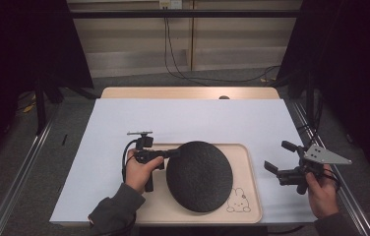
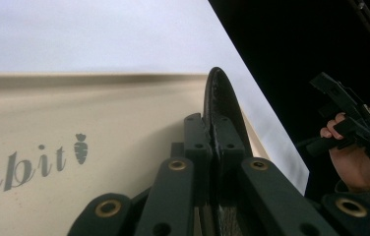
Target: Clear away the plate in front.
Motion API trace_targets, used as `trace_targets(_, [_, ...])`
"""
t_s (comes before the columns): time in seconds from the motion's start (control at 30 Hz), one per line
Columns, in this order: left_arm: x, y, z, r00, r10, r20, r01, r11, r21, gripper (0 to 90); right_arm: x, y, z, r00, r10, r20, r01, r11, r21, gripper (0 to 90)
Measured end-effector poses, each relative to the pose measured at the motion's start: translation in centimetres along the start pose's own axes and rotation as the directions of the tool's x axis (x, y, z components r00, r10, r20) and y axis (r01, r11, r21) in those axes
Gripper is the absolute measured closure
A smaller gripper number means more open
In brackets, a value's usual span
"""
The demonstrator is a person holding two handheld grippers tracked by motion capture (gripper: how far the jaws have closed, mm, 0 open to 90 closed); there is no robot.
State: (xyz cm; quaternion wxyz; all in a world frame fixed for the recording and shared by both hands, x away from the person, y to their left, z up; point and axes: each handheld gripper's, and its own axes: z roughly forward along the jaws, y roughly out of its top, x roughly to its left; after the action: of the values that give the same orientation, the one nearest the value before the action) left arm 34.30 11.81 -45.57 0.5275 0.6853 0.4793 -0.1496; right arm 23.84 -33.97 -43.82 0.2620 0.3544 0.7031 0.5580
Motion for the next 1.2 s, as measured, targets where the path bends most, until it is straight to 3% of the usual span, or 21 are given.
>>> trace_targets(0.1, [0.2, -0.2, 0.0, 1.0000, -0.007, -0.004, 0.007, 0.9999, -0.011, 87.0, 0.0, 0.0, 0.0, 1.0000, 0.004, 0.000, -0.004, 1.000, 0.001, 0.0])
trace_targets(0.3, [0.2, -0.5, 0.0, 0.9989, 0.025, -0.039, -0.025, 0.9995, -0.019, 85.5, 0.0, 0.0, -0.1, 0.9999, -0.003, -0.011, 0.003, 1.000, 0.009, 0.0])
trace_targets(0.6, [0.6, -1.0, -0.4, 0.9958, 0.043, -0.081, -0.043, 0.9991, -0.002, 83.6, 0.3, 0.0, 0.1, 0.9996, -0.016, -0.022, 0.016, 1.000, 0.002, 0.0])
trace_targets(0.87, [0.7, -1.7, -0.5, 0.9936, 0.009, -0.113, -0.012, 0.9996, -0.027, 82.2, 0.2, 0.0, 0.1, 0.9989, -0.029, -0.037, 0.029, 0.999, 0.014, 0.0])
trace_targets(1.2, [1.2, -2.2, -0.5, 0.9889, 0.006, -0.149, -0.010, 0.9997, -0.024, 80.6, 0.2, 0.1, 0.2, 0.9990, -0.030, -0.032, 0.030, 1.000, 0.006, 0.0])
